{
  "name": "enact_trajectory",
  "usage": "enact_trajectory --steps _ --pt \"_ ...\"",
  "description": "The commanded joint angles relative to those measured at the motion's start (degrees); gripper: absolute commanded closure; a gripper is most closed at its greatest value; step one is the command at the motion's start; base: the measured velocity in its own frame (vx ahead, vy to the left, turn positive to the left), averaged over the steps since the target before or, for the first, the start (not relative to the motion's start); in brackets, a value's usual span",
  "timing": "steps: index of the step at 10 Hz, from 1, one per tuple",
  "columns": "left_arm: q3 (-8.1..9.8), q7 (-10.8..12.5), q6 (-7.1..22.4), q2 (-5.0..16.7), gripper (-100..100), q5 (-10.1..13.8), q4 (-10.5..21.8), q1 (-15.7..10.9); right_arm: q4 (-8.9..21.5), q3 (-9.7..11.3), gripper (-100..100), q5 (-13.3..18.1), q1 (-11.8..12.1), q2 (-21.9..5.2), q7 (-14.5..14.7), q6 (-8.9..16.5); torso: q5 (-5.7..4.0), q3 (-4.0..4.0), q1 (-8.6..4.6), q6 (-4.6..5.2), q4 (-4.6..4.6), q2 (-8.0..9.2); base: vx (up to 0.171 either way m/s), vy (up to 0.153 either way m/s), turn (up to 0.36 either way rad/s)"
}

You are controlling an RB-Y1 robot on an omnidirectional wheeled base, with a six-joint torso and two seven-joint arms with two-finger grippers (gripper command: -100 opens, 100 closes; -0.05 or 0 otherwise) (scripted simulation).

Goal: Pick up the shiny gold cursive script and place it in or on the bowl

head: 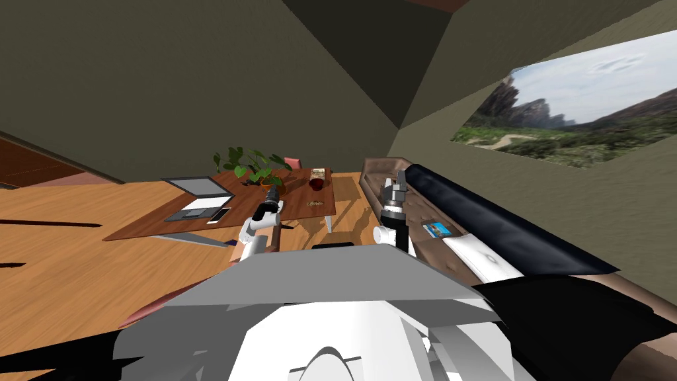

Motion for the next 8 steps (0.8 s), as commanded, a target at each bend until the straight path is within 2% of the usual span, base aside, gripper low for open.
enact_trajectory --steps 1,2,3,4,5,6,7,8 --pt "1.01 -0.03 2.86 -0.09 -100 0.15 2.86 -2.86 0.0 0.0 0 0.0 0.0 0.0 0.0 0.0 0.0 0.0 0.0 0.0 0.0 0.0 -0.014 0.006 -0.036" --pt "1.01 -0.03 4.07 -0.09 -100 0.15 4.69 -3.18 0.0 0.0 0 0.0 0.0 0.0 0.0 0.0 -0.01 -0.01 -0.01 0.02 0.0 -0.02 -0.009 0.006 -0.022" --pt "1.81 0.04 5.93 -0.14 -100 0.32 6.71 -5.69 0.0 0.0 0 0.0 0.0 0.0 0.0 0.0 0.0 -0.02 0.0 0.0 -0.01 -0.03 -0.008 0.008 -0.032" --pt "1.81 0.04 7.12 -0.14 -100 0.32 8.44 -5.69 0.0 0.0 0 0.0 0.0 0.0 0.0 0.0 0.0 -0.02 0.0 0.01 0.0 -0.04 -0.006 0.008 -0.026" --pt "2.57 0.17 9.1 -0.17 -100 0.46 10.13 -8.2 0.0 0.0 0 0.0 0.0 0.0 0.0 0.0 0.0 -0.02 -0.01 0.0 -0.01 -0.04 -0.006 0.007 -0.043" --pt "2.57 0.17 10.17 -0.17 -100 0.46 12.06 -8.2 0.0 0.0 0 0.0 0.0 0.0 0.0 0.0 -0.01 -0.03 0.0 0.01 -0.01 -0.05 -0.003 0.007 -0.03" --pt "3.28 0.36 11.54 -0.18 -100 0.57 14.84 -10.68 0.0 0.0 0 0.0 0.0 0.0 0.0 0.0 0.0 -0.03 -0.01 0.0 -0.02 -0.05 -0.001 0.007 -0.061" --pt "3.28 0.36 12.89 -0.18 -100 0.57 15.67 -10.68 0.0 0.0 0 0.0 0.0 0.0 0.0 0.0 -0.01 -0.03 -0.01 0.01 -0.01 -0.06 0.002 0.006 -0.034"
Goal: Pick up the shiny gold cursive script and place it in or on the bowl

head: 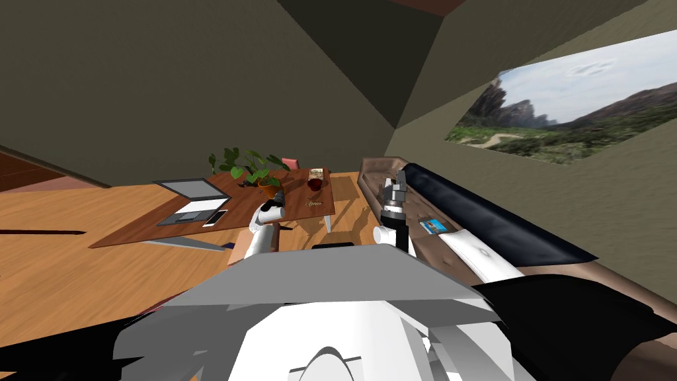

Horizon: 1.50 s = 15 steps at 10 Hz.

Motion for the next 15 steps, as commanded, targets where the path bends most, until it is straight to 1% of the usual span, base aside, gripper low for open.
enact_trajectory --steps 1,2,3,4,5,6,7,8,9,10,11,12,13,14,15 --pt "0.75 0.32 2.86 0.38 -100 0.37 2.86 -2.86 0.0 0.0 0 0.0 0.0 0.0 0.0 0.0 0.0 0.0 0.0 0.0 0.0 0.0 0.005 0.006 -0.066" --pt "0.75 0.32 4.37 0.38 -100 0.37 4.79 -3.05 0.0 0.0 0 0.0 0.0 0.0 0.0 0.0 0.0 -0.01 0.0 0.02 0.0 -0.02 0.007 0.007 -0.031" --pt "1.38 0.61 5.78 0.41 -100 0.43 6.79 -5.43 0.0 0.0 0 0.0 0.0 0.0 0.0 0.0 0.0 -0.02 0.0 0.0 -0.01 -0.02 0.011 0.006 -0.067" --pt "1.38 0.61 7.42 0.41 -100 0.43 8.13 -5.45 0.0 0.0 0 0.0 0.0 0.0 0.0 0.0 -0.01 -0.02 -0.01 0.02 0.0 -0.04 0.011 0.007 -0.035" --pt "1.96 0.94 9.02 0.46 -100 0.48 10.2 -7.8 0.0 0.0 0 0.0 0.0 0.0 0.0 0.0 0.0 -0.03 0.0 -0.01 -0.01 -0.04 0.014 0.004 -0.059" --pt "1.96 0.94 10.35 0.46 -100 0.48 11.85 -7.8 0.0 0.0 0 0.0 0.0 0.0 0.0 0.0 -0.01 -0.03 -0.02 0.02 -0.01 -0.06 0.013 0.005 -0.051" --pt "2.5 1.31 12.0 0.52 -100 0.5 14.02 -10.09 0.0 0.0 0 0.0 0.0 0.0 0.0 0.0 0.0 -0.03 -0.01 0.0 -0.01 -0.05 0.016 0.005 -0.073" --pt "2.5 1.31 13.23 0.52 -100 0.5 15.29 -10.09 0.0 0.0 0 0.0 0.0 0.0 0.0 0.0 0.0 -0.04 -0.02 0.01 -0.01 -0.06 0.017 0.008 -0.049" --pt "2.99 1.71 15.1 0.61 -100 0.51 16.85 -12.31 0.0 0.0 0 0.0 0.0 0.0 0.0 0.0 0.0 -0.03 -0.01 -0.01 -0.02 -0.06 0.022 0.006 -0.075" --pt "2.99 1.71 16.02 0.61 -100 0.51 18.64 -12.31 0.0 0.0 0 0.0 0.0 0.0 0.0 0.0 -0.01 -0.05 -0.01 0.01 -0.01 -0.09 0.021 0.007 -0.045" --pt "3.44 2.14 17.57 0.72 -100 0.49 21.2 -14.44 0.0 0.0 0 0.0 0.0 0.0 0.0 0.0 0.0 -0.05 -0.01 -0.01 -0.02 -0.08 0.027 0.011 -0.077" --pt "3.44 2.14 18.72 0.72 -100 0.49 21.88 -14.44 0.0 0.0 0 0.0 0.0 0.0 0.0 0.0 0.0 -0.05 0.0 0.01 -0.02 -0.1 0.022 0.009 -0.05" --pt "3.84 2.59 20.24 0.84 -100 0.46 24.83 -16.49 0.0 0.0 0 0.0 0.0 0.0 0.0 0.0 0.0 -0.05 0.0 -0.01 -0.02 -0.08 0.026 0.004 -0.116" --pt "3.84 2.59 21.31 0.84 -100 0.46 25.01 -16.49 0.0 0.0 0 0.0 0.0 0.0 0.0 0.0 0.0 -0.05 -0.03 0.02 -0.02 -0.09 0.024 0.006 -0.036" --pt "4.2 3.05 23.05 0.98 -100 0.42 27.56 -18.43 0.0 0.0 0 0.0 0.01 0.0 0.0 0.0 -0.01 -0.05 -0.01 -0.03 -0.02 -0.08 0.032 0.007 -0.051"
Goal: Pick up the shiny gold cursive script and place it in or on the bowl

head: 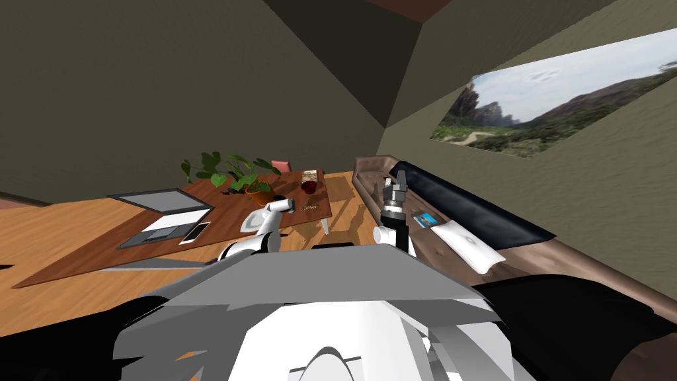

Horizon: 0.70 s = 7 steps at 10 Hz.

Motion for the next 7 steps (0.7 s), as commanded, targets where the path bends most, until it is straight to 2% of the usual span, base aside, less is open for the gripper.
enact_trajectory --steps 1,2,3,4,5,6,7 --pt "0.18 0.38 2.01 0.06 -100 -0.15 1.86 -1.16 0.0 0.0 0 0.0 0.0 0.0 0.0 0.0 0.0 0.0 0.0 0.0 0.0 0.0 0.029 0.007 -0.051" --pt "0.5 0.84 4.35 0.2 -100 -0.2 3.62 -3.0 0.0 0.0 0 0.0 0.0 0.0 0.0 0.0 0.0 0.0 0.0 -0.01 0.0 0.01 0.03 0.012 -0.095" --pt "0.5 0.84 4.35 0.2 -100 -0.2 4.69 -3.0 0.0 0.0 0 0.0 0.0 0.0 0.0 0.0 0.0 0.0 0.01 0.0 0.0 0.0 0.026 0.011 -0.043" --pt "0.78 1.31 6.56 0.36 -100 -0.26 6.52 -4.73 0.0 0.0 0 0.0 0.0 0.0 0.0 0.0 0.01 0.01 0.01 -0.02 0.0 0.02 0.036 0.006 -0.082" --pt "0.78 1.31 6.56 0.36 -100 -0.26 7.35 -4.73 0.0 0.0 0 0.0 0.0 0.0 0.0 0.0 0.0 -0.01 0.0 0.0 0.0 -0.01 0.03 0.007 -0.051" --pt "1.02 1.77 8.62 0.54 -100 -0.33 9.83 -6.33 0.0 0.0 0 0.0 0.0 0.0 0.0 0.0 0.0 0.0 0.0 -0.02 -0.01 0.01 0.031 0.009 -0.076" --pt "1.02 1.77 8.62 0.54 -100 -0.33 9.83 -6.33 0.0 0.0 0 0.0 0.0 0.0 0.0 0.0 0.0 0.0 0.0 -0.01 0.0 0.0 0.027 0.008 -0.046"
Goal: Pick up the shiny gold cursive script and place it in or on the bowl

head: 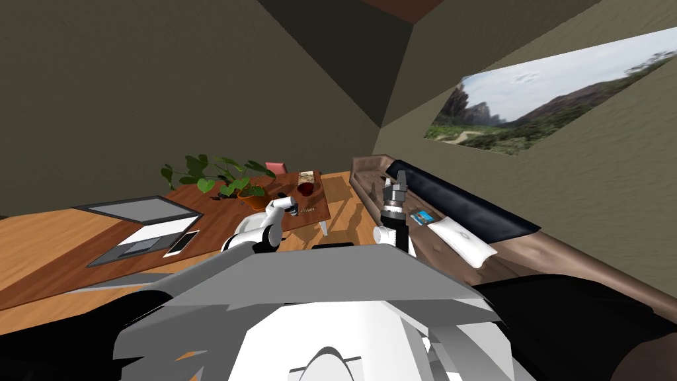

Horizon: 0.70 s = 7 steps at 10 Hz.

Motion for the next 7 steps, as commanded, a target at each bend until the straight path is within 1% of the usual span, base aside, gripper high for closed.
enact_trajectory --steps 1,2,5,7 --pt "0.26 0.55 1.94 0.34 -100 -0.09 2.86 -2.03 0.0 0.0 0 0.0 0.0 0.0 0.0 0.0 0.0 0.0 0.0 0.0 0.0 0.0 0.036 0.005 -0.074" --pt "0.26 0.55 1.94 0.34 -100 -0.09 3.34 -2.03 0.0 0.0 0 0.0 0.0 0.0 0.0 0.0 0.0 -0.01 -0.02 0.02 0.0 -0.03 0.03 0.007 -0.04" --pt "0.72 1.72 6.6 0.93 -100 -0.29 8.9 -5.61 0.0 0.0 0 0.0 0.0 0.0 0.0 0.0 0.0 -0.02 0.0 0.02 0.0 -0.03 0.04 0.013 -0.095" --pt "0.91 2.29 8.73 1.32 -100 -0.4 11.37 -7.23 0.0 0.0 0 0.0 0.0 0.0 0.0 0.0 0.0 -0.05 0.01 0.0 -0.02 -0.09 0.05 0.013 -0.069"
